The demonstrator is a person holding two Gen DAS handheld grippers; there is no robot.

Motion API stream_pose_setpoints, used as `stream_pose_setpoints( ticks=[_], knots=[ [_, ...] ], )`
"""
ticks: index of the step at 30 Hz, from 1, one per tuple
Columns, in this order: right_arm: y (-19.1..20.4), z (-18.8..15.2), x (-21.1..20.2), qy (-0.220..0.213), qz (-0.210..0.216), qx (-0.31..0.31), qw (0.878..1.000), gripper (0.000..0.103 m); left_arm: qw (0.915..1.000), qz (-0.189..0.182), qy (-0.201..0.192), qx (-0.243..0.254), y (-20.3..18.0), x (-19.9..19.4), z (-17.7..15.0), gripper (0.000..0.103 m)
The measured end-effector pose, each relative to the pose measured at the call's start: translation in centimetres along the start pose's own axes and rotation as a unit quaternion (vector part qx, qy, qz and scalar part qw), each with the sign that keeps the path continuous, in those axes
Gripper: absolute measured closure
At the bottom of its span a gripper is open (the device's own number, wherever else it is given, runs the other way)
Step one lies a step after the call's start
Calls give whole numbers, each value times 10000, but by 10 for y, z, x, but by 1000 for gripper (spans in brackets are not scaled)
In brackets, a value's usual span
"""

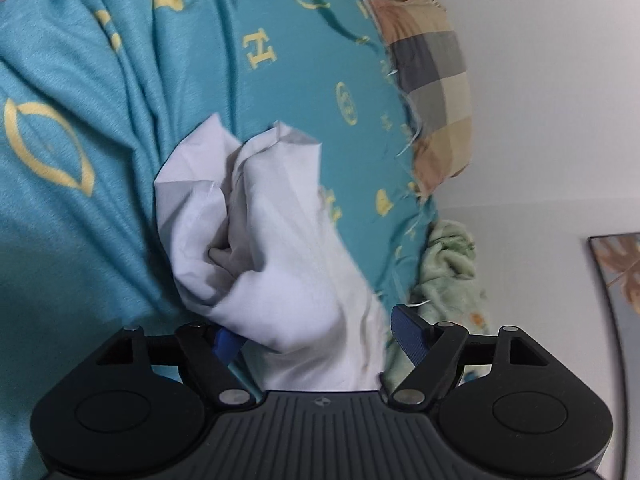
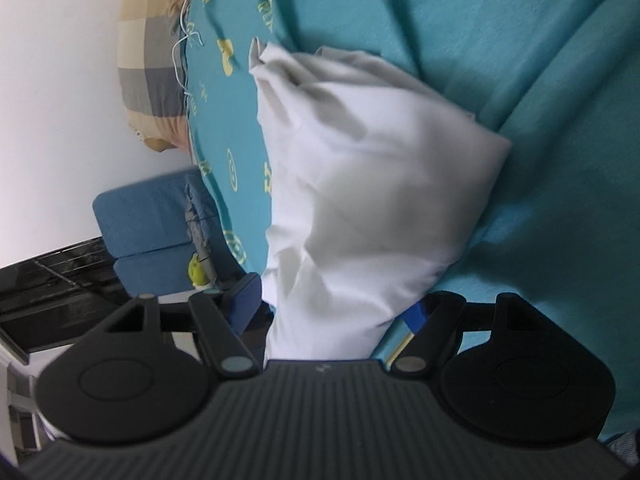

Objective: Fold clothes

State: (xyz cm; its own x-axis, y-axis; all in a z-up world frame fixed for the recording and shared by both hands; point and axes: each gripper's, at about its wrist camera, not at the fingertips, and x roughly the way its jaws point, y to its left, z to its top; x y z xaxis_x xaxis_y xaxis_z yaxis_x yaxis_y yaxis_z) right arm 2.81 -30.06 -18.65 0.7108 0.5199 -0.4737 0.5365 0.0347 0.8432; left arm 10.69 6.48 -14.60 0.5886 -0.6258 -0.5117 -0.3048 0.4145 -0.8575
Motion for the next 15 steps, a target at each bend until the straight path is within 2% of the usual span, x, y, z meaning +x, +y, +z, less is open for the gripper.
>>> stream_pose_setpoints(
  ticks=[3, 5, 6, 9, 11, 15],
  knots=[
    [13, -3, 0, -61, 92, -440, 9990, 29, 9997, 118, 71, -210, 9, 11, 1, 27],
    [26, -5, -4, -109, 318, -750, 9966, 29, 9993, 92, 44, -353, 14, 14, 3, 37],
    [31, -5, -6, -104, 462, -872, 9951, 29, 9991, 38, 1, -412, 15, 13, 4, 46],
    [44, -6, -5, -31, 679, -1215, 9903, 29, 9981, -321, -242, -477, 11, 6, 5, 62],
    [52, -7, 4, 139, 489, -1418, 9886, 28, 9977, -496, -335, -324, 4, 2, 7, 68],
    [33, -9, 20, 639, 303, -1058, 9919, 28, 9964, -722, -354, -286, -3, 3, 10, 74]
  ],
)
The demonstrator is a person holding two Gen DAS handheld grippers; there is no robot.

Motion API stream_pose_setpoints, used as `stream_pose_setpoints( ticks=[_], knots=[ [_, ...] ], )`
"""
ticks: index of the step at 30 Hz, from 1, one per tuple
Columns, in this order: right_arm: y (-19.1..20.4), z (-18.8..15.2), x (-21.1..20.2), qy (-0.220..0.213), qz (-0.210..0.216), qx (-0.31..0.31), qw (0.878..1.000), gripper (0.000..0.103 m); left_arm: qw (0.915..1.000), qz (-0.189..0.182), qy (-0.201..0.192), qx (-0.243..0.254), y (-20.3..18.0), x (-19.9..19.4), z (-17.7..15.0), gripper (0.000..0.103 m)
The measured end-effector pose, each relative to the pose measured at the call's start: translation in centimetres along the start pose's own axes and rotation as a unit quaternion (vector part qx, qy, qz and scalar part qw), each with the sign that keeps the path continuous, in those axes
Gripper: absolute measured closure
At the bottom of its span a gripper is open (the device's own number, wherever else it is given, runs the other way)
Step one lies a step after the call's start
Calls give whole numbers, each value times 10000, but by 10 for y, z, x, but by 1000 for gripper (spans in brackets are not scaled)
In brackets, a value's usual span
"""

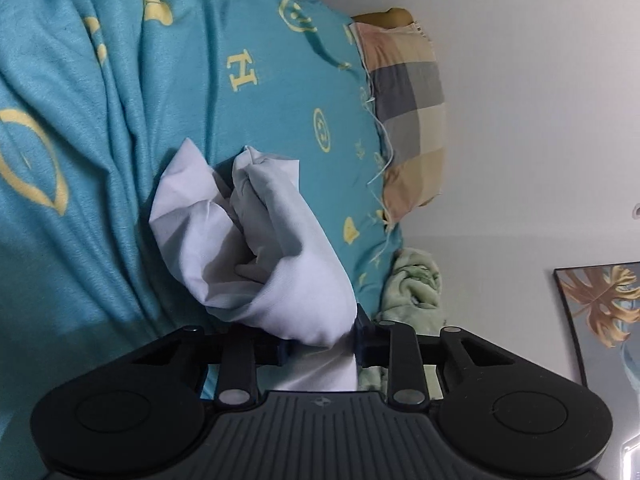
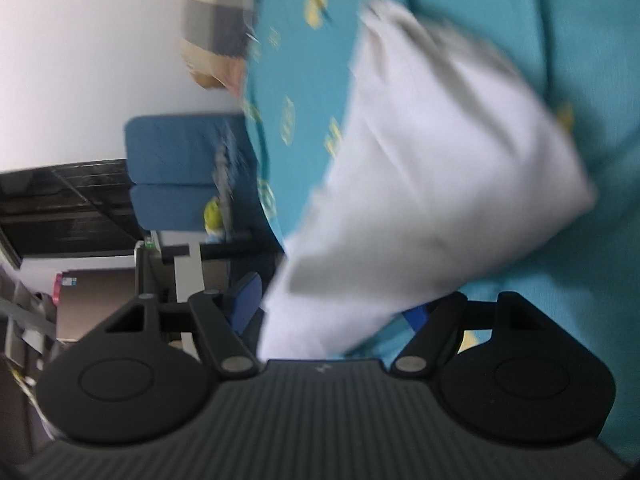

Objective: Fold clothes

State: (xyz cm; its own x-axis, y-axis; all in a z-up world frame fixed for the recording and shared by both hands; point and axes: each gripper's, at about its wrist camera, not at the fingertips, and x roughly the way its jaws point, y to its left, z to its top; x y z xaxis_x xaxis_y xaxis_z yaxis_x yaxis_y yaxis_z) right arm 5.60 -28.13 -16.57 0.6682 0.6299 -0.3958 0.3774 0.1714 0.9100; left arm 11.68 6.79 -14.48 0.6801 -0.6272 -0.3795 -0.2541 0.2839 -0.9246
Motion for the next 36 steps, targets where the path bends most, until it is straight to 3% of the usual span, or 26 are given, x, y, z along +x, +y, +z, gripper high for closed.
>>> stream_pose_setpoints(
  ticks=[2, 3, 8, 10, 14, 20, 24, 29, 36],
  knots=[
    [-10, -2, 9, 285, 27, 307, 9991, 28, 10000, -53, 10, -68, 0, 0, 3, 75],
    [-12, -1, 8, 210, -5, 367, 9991, 28, 9999, -71, 10, -101, 1, 0, 6, 76],
    [-23, 8, -30, -814, 43, 781, 9936, 29, 9996, -142, 41, -234, 3, -5, 12, 77],
    [-25, 11, -36, -1018, 45, 767, 9918, 31, 9997, -103, 71, -205, 3, -5, 12, 77],
    [-15, 11, -35, -1130, -363, 277, 9926, 72, 9999, -20, 100, -126, 4, -13, 10, 77],
    [11, 3, -52, -1289, -263, -32, 9913, 78, 9998, -83, 107, -140, -16, -29, 1, 77],
    [39, 6, -92, -1494, 20, -150, 9887, 79, 9992, -264, 299, -15, -66, -17, -18, 77],
    [72, 41, -166, -1974, 347, -193, 9795, 79, 9955, -525, 705, 341, -151, 22, -67, 76],
    [129, 124, -303, -3005, 388, -894, 9488, 79, 9793, -1126, 1409, 921, -275, 128, -162, 76]
  ],
)
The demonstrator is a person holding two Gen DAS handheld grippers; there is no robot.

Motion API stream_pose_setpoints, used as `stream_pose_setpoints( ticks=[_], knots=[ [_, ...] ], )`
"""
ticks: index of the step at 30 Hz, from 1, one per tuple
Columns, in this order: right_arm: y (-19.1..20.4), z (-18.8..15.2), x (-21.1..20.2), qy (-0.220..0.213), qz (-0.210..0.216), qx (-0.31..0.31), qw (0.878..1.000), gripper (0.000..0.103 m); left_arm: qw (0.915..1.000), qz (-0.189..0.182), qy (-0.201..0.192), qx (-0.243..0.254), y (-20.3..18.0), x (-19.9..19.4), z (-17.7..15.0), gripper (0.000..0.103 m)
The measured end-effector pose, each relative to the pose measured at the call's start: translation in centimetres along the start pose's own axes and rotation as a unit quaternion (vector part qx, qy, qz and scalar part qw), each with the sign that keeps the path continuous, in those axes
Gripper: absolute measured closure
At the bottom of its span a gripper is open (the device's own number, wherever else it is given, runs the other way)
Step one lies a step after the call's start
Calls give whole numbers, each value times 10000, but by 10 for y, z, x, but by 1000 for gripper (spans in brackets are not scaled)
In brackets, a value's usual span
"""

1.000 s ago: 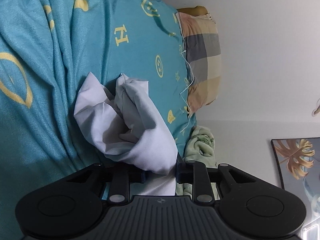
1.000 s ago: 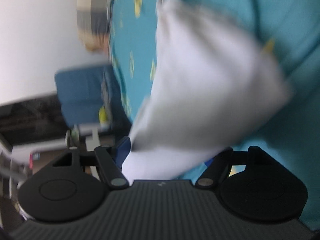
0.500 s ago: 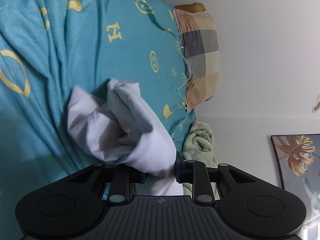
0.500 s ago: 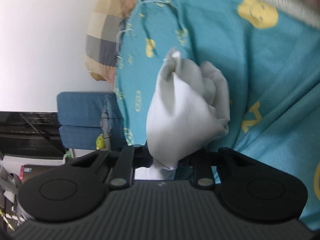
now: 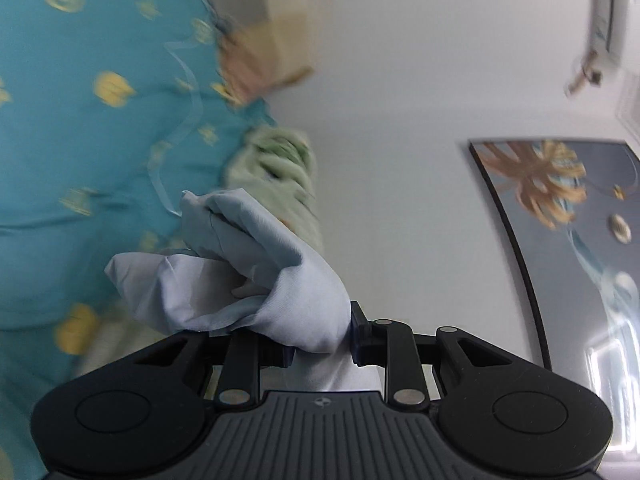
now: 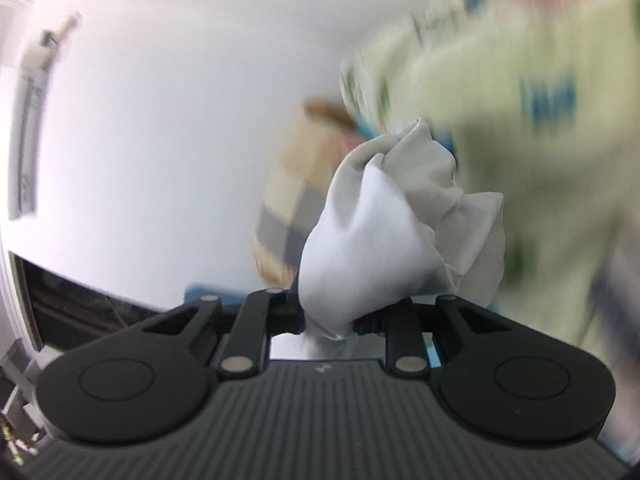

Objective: Fold clothes

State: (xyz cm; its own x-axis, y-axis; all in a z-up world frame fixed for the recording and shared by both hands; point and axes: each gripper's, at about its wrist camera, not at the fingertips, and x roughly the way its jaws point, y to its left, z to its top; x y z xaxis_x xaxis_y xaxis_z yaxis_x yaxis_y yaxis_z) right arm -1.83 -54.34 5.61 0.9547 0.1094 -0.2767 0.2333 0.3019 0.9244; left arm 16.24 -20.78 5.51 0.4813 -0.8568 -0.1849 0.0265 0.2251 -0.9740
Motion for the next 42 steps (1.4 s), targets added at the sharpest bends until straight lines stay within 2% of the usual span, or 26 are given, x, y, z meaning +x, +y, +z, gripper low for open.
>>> stream_pose_setpoints(
  ticks=[4, 7, 8, 9, 12, 15, 16, 17, 19, 22, 25, 28, 29, 30, 34, 36, 37, 38, 42],
  knots=[
    [9, 67, -33, -604, -149, -568, 9964, 79, 9973, -380, 444, 450, -31, 65, -39, 74],
    [-5, 97, -55, -873, -449, -774, 9922, 79, 9944, -314, 823, 583, -16, 91, -82, 73],
    [-17, 99, -59, -867, -638, -745, 9914, 79, 9932, -230, 973, 591, -6, 97, -97, 73],
    [-29, 101, -63, -856, -830, -714, 9903, 79, 9920, -104, 1120, 574, 8, 112, -98, 73],
    [-74, 99, -68, -425, -1579, -392, 9858, 79, 9866, 367, 1492, 556, 47, 121, -115, 73],
    [-109, 88, -67, -187, -1806, -237, 9831, 79, 9731, 1100, 1802, 925, 63, 123, -126, 68],
    [-110, 86, -66, -208, -1809, -270, 9829, 78, 9697, 1178, 1871, 1040, 65, 122, -127, 67],
    [-112, 85, -65, -230, -1811, -303, 9827, 78, 9666, 1241, 1907, 1183, 63, 120, -129, 61],
    [-107, 85, -64, -316, -1811, -301, 9825, 77, 9584, 1429, 1935, 1537, 54, 116, -127, 43],
    [-98, 80, -69, -338, -1920, -361, 9801, 71, 9445, 1533, 1902, 2197, 34, 92, -134, 22],
    [-79, 69, -89, -454, -2070, -817, 9739, 56, 9277, 1582, 1818, 2850, 4, 67, -149, 19],
    [-60, 53, -116, -704, -2172, -1262, 9654, 39, 9147, 1593, 1509, 3394, -32, 41, -159, 1],
    [-54, 47, -123, -814, -2222, -1429, 9610, 33, 9098, 1613, 1371, 3571, -40, 31, -164, 1],
    [-47, 41, -130, -916, -2245, -1621, 9565, 32, 9055, 1609, 1257, 3719, -48, 19, -170, 0],
    [-18, 10, -157, -1157, -2163, -2463, 9376, 31, 8851, 1655, 838, 4268, -78, -35, -194, 0],
    [-4, -8, -170, -1232, -2089, -2904, 9257, 31, 8723, 1695, 546, 4555, -92, -66, -206, 0],
    [2, -18, -176, -1273, -2045, -3099, 9197, 27, 8654, 1695, 377, 4700, -98, -82, -213, 0],
    [8, -27, -183, -1314, -2000, -3293, 9134, 12, 8582, 1689, 201, 4843, -103, -97, -219, 0],
    [22, -61, -206, -1551, -1931, -3846, 8892, 12, 8266, 1790, -328, 5326, -120, -149, -245, 0]
  ],
)
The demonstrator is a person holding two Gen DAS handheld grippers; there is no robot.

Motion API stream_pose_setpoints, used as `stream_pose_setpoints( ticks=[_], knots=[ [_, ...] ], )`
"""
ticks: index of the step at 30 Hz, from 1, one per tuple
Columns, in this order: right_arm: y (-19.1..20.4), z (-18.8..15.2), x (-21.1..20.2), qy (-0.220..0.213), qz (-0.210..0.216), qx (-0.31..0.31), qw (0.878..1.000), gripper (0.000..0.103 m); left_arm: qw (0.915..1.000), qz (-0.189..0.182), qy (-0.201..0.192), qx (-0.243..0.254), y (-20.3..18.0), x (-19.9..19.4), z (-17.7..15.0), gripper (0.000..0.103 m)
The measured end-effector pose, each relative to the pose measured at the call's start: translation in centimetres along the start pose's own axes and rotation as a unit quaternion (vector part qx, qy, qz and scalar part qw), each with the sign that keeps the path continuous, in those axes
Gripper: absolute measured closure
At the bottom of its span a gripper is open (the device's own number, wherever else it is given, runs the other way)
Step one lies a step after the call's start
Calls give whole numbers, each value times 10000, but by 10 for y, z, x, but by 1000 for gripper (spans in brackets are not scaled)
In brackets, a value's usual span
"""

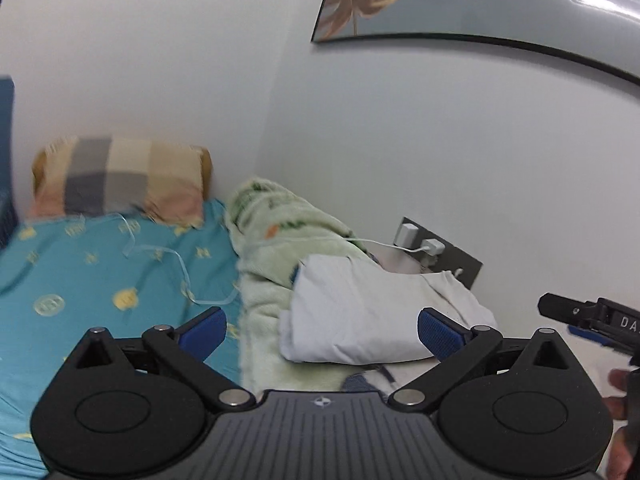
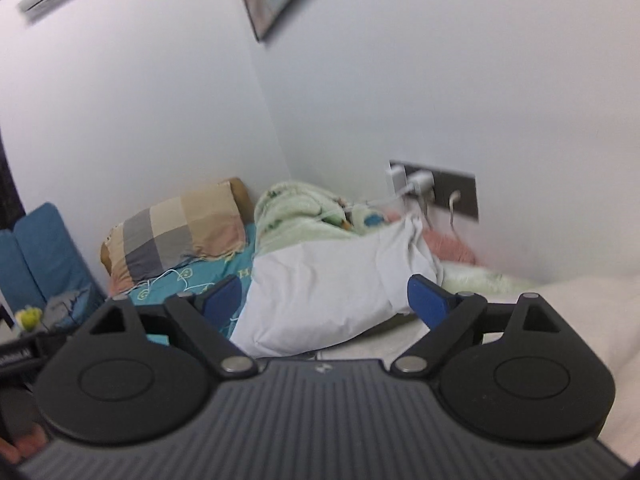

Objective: Fold clothes

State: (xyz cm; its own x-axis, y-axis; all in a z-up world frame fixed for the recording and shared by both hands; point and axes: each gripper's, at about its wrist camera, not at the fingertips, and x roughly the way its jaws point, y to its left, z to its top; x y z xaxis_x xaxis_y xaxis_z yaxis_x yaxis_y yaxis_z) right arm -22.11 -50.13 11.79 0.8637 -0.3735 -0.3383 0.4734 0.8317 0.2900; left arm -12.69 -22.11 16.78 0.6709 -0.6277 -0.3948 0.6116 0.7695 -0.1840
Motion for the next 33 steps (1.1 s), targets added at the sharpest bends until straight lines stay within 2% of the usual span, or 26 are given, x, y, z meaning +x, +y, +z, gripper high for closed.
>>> stream_pose_setpoints(
  ticks=[5, 9, 14, 19, 22, 28, 33],
  knots=[
    [12, -17, -27, -100, 47, -242, 9996, 12, 9990, 186, -259, 322, -8, -43, -13, 0],
    [26, -34, -47, -181, -98, -493, 9986, 12, 9985, 147, -337, 395, -12, -62, -26, 0],
    [35, -47, -70, -322, -28, -324, 9990, 12, 9982, 182, -371, 425, -18, -77, -42, 0],
    [53, -59, -90, -451, -153, -613, 9970, 12, 9985, 27, -376, 398, -21, -83, -59, 0],
    [63, -64, -95, -463, -106, -819, 9955, 12, 9980, 123, -344, 518, -23, -82, -64, 0],
    [71, -68, -96, -581, -191, -1070, 9924, 12, 9982, 245, -349, 422, -13, -86, -65, 0],
    [72, -71, -98, -540, -118, -1040, 9930, 12, 9982, 326, -341, 375, -5, -92, -66, 0]
  ],
)
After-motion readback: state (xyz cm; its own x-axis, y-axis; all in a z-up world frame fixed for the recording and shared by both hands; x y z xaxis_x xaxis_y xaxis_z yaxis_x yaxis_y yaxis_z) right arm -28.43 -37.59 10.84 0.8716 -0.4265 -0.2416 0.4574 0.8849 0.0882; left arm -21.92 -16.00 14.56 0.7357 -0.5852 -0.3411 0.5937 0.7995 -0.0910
